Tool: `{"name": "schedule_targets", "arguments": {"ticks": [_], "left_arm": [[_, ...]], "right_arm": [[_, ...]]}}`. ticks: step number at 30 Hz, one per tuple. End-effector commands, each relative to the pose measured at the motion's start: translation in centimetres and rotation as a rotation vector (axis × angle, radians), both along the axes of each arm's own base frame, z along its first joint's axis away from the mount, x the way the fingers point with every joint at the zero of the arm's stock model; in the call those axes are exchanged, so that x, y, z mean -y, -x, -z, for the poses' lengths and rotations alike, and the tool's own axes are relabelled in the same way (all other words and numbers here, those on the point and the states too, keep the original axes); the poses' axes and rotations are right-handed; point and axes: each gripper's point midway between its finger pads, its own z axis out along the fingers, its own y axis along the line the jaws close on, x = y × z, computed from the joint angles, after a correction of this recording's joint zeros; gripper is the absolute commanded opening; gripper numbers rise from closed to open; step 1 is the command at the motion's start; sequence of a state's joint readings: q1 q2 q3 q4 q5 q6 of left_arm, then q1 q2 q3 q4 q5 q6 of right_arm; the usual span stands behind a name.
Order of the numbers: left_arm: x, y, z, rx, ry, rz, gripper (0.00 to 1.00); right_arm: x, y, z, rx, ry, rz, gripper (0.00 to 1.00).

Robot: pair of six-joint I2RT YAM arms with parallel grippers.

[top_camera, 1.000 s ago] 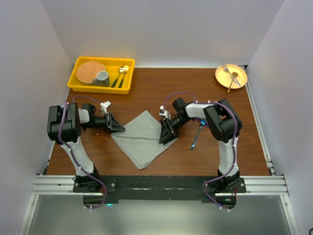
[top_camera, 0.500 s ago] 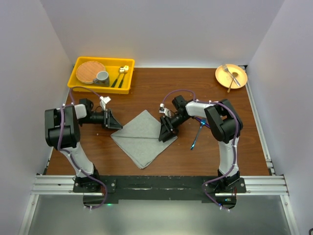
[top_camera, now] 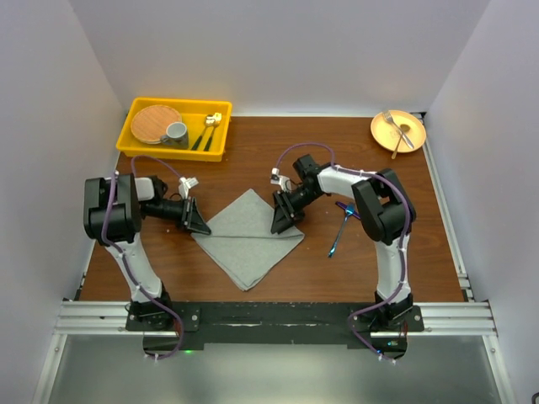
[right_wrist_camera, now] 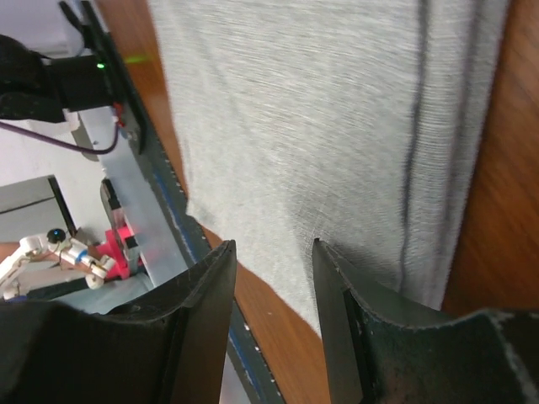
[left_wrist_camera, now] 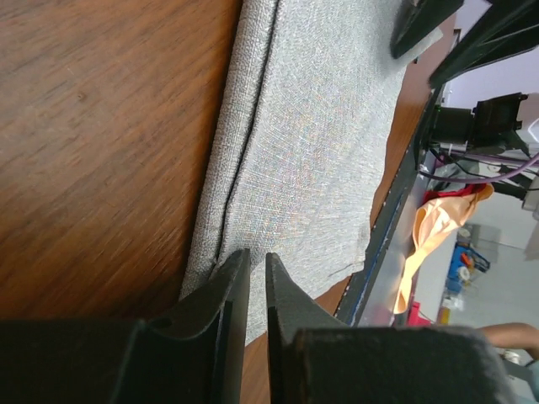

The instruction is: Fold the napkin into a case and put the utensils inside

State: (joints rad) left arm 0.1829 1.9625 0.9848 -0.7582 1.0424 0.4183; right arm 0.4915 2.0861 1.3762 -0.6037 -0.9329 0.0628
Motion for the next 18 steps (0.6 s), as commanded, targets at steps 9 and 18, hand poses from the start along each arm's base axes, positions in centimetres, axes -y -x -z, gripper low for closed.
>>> {"name": "schedule_targets", "arguments": {"ticks": [9,18], "left_arm": [[1.5,-6.1,1.6,0.143,-0.185,0.098,0.17],[3.3,-7.9,-3.3,0.330,-0.127,0.278,0.39]], "right_arm": [[1.5,8.3,3.1,-0.077,0.081,-0.129,0.44],[-1.5,9.1,-4.2,-0.030,-0.119,-0.273,0.59]]}}
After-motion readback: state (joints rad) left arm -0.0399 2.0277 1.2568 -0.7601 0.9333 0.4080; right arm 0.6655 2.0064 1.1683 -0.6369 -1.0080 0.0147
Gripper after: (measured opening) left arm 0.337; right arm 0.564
